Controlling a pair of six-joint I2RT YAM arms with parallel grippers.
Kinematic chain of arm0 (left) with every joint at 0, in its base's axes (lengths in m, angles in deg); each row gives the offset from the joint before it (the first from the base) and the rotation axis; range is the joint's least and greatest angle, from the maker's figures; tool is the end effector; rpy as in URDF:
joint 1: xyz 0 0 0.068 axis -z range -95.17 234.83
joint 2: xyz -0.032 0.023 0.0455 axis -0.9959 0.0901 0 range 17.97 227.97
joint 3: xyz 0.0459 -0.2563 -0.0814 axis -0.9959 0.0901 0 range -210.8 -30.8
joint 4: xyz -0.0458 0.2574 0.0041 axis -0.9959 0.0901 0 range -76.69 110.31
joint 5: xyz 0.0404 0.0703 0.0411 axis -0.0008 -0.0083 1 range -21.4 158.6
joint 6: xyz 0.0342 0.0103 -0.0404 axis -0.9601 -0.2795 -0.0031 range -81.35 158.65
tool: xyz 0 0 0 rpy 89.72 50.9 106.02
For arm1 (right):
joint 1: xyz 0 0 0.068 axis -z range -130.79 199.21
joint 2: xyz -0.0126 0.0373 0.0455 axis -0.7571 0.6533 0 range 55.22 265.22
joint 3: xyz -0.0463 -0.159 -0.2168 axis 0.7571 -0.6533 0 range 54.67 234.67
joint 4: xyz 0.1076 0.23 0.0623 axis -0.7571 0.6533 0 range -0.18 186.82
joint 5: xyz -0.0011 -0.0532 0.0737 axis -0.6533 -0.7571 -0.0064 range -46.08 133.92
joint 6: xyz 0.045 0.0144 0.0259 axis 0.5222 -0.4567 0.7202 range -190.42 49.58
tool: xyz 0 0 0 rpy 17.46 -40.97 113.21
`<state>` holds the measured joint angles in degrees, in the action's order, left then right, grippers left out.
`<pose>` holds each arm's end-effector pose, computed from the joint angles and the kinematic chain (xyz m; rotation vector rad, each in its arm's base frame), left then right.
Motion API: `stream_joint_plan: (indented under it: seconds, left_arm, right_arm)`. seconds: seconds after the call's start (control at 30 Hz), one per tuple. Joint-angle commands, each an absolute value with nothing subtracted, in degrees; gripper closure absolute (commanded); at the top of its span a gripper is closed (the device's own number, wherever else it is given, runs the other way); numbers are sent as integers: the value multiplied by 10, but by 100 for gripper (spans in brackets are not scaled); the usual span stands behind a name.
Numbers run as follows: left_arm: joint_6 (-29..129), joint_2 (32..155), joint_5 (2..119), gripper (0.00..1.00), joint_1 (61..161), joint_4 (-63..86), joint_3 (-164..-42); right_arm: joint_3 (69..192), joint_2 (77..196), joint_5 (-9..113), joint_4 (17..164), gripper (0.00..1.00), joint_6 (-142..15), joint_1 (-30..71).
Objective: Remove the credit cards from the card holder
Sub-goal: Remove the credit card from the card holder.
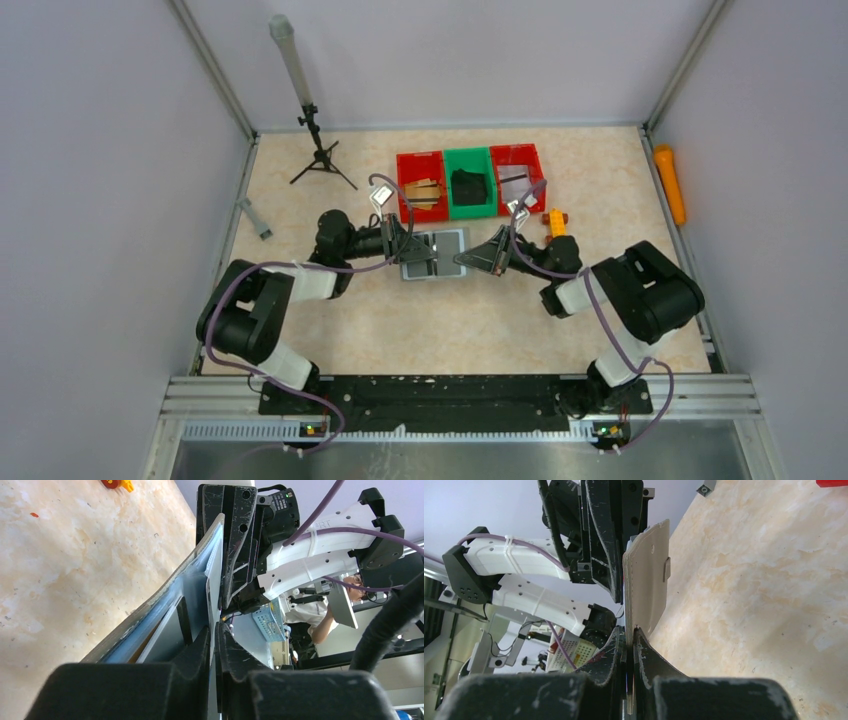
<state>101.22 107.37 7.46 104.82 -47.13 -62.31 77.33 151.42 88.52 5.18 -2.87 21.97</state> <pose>0.2614 -0.1282 0.2059 0.3467 1.8872 -1.8506 0.2312 0.1471 0.1771 -0.1918 1.7278 1.8233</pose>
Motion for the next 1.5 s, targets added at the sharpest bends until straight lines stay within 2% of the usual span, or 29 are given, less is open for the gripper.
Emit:
stream_joint_plan:
  seconds: [0.0, 0.07, 0.17, 0.33, 0.43, 0.53, 0.6, 0.7, 0.87, 1.13, 1.47]
  left_arm:
    - [1018, 1075, 63, 91, 1050, -521, -629]
    - [1021, 1078, 62, 92, 1050, -524, -629]
    - [1025, 1081, 59, 100, 1050, -532, -630]
    - [1026, 1078, 59, 100, 1048, -535, -627]
    - [1025, 1073, 58, 100, 1044, -535, -625]
    - [1025, 1071, 59, 100, 1041, -535, -623]
    - [1025, 1071, 59, 100, 1041, -535, -623]
    - [1026, 1070, 58, 100, 1040, -536, -622]
    - [1026, 1070, 59, 100, 1039, -536, -622]
    - [1026, 1070, 58, 100, 1036, -536, -621]
    - [1026, 1065, 60, 100, 1030, -536, -616]
  right_arm:
    - [799, 1516, 893, 7, 100, -44, 212]
    - [802, 1518, 895, 10, 100, -45, 210]
    - [803, 1519, 896, 7, 99, -44, 209]
    - [799, 1512, 896, 4, 90, -46, 210]
    - [794, 1505, 892, 6, 81, -50, 214]
    - [787, 1500, 888, 4, 77, -49, 224]
    - [784, 1501, 887, 0, 78, -47, 229]
    - [784, 1503, 887, -4, 85, -44, 231]
    - [781, 1502, 887, -11, 82, -40, 234]
    - [776, 1502, 885, -19, 98, -34, 241]
    - [766, 1500, 873, -10, 99, -34, 255]
